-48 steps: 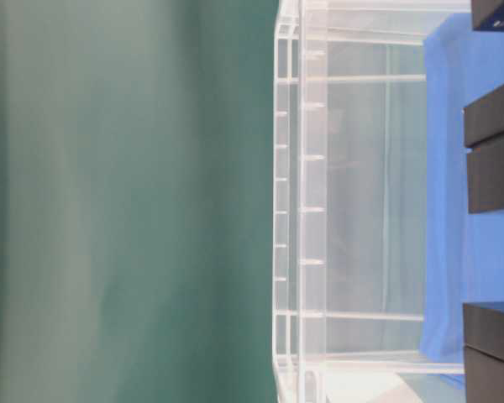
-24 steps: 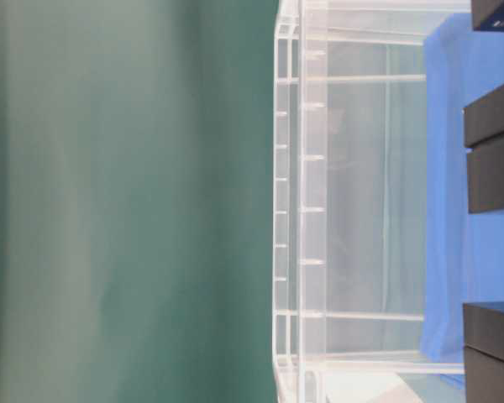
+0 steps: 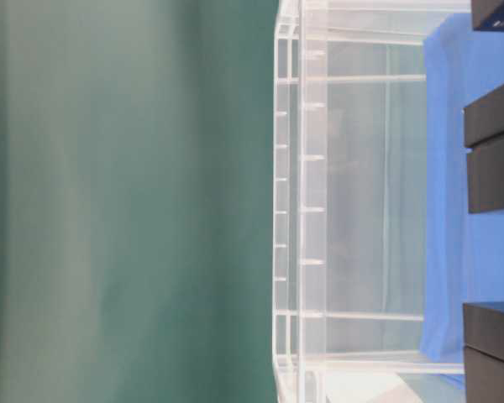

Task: Take the box out of the case with the right arm.

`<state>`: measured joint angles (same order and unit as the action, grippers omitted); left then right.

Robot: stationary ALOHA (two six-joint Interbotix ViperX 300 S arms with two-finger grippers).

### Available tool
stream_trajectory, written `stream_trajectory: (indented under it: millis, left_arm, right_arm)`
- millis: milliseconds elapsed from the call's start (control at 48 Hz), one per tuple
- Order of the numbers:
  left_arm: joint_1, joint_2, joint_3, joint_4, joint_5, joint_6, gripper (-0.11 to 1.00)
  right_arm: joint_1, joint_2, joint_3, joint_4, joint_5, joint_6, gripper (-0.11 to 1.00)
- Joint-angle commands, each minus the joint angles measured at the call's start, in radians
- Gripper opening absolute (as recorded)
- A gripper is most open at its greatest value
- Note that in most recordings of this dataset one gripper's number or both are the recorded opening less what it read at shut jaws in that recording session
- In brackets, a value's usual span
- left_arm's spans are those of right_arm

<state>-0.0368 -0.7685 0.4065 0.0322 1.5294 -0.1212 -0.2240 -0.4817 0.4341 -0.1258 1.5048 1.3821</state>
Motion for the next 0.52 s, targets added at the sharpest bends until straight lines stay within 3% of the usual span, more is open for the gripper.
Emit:
stream_trajectory:
  millis: [0, 499]
  left_arm:
    - [0.002, 0.005, -0.011, 0.002, -0.005, 0.002, 0.00]
    - [0.002, 0.000, -0.011, 0.002, -0.003, 0.002, 0.00]
  right_arm:
    - [-0.005, 0.000, -0.015, 0.002, -0.003, 0.002, 0.87]
    - [-0.005, 0.005, -0.018, 0.005, -0.011, 0.002, 0.87]
